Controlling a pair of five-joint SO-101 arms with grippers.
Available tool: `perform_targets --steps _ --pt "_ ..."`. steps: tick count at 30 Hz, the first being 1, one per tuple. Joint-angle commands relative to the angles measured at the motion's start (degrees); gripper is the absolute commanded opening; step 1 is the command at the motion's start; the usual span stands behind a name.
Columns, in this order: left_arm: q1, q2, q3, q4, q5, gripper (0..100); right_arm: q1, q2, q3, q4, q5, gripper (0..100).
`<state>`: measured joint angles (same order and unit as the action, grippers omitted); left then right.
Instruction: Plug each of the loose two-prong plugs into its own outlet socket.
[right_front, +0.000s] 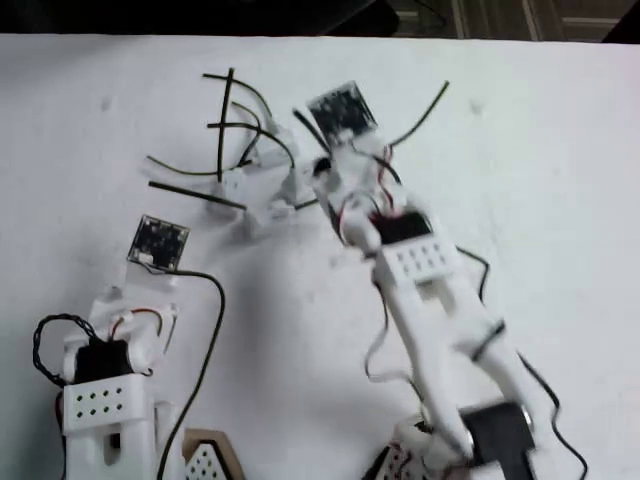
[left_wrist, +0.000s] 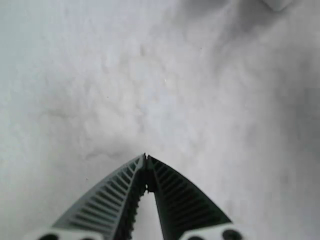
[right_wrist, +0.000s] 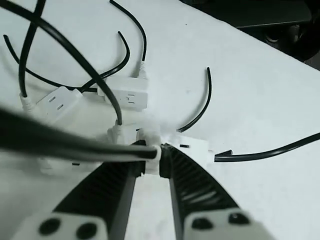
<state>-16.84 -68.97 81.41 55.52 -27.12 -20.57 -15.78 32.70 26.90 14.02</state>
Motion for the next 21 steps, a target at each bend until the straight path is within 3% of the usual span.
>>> perform_targets --steps 1,6,11,15,19,21 --pt "-0.04 -0.92 -0.18 -1.14 -0.62 2 0.48 12.18 -15.03 -1.36 0.53 1.8" --pt "-0.04 -0.92 -0.18 -1.14 -0.62 2 0.13 23.78 -25.05 -0.13 0.18 3.6" --pt "0.04 -0.92 -0.18 -1.14 -0.62 2 -1.01 25.45 -27.87 7.96 0.00 17.8" --pt "0.04 -0.92 -0.18 -1.14 -0.62 2 -3.38 19.56 -27.60 13.85 0.00 14.8" --pt "0.04 -0.92 -0.18 -1.23 -0.62 2 -6.02 10.77 -25.23 20.79 0.00 2.8" --pt "0.04 -0.92 -0.09 -1.49 -0.62 2 -7.16 5.32 -21.89 23.87 0.00 2.4"
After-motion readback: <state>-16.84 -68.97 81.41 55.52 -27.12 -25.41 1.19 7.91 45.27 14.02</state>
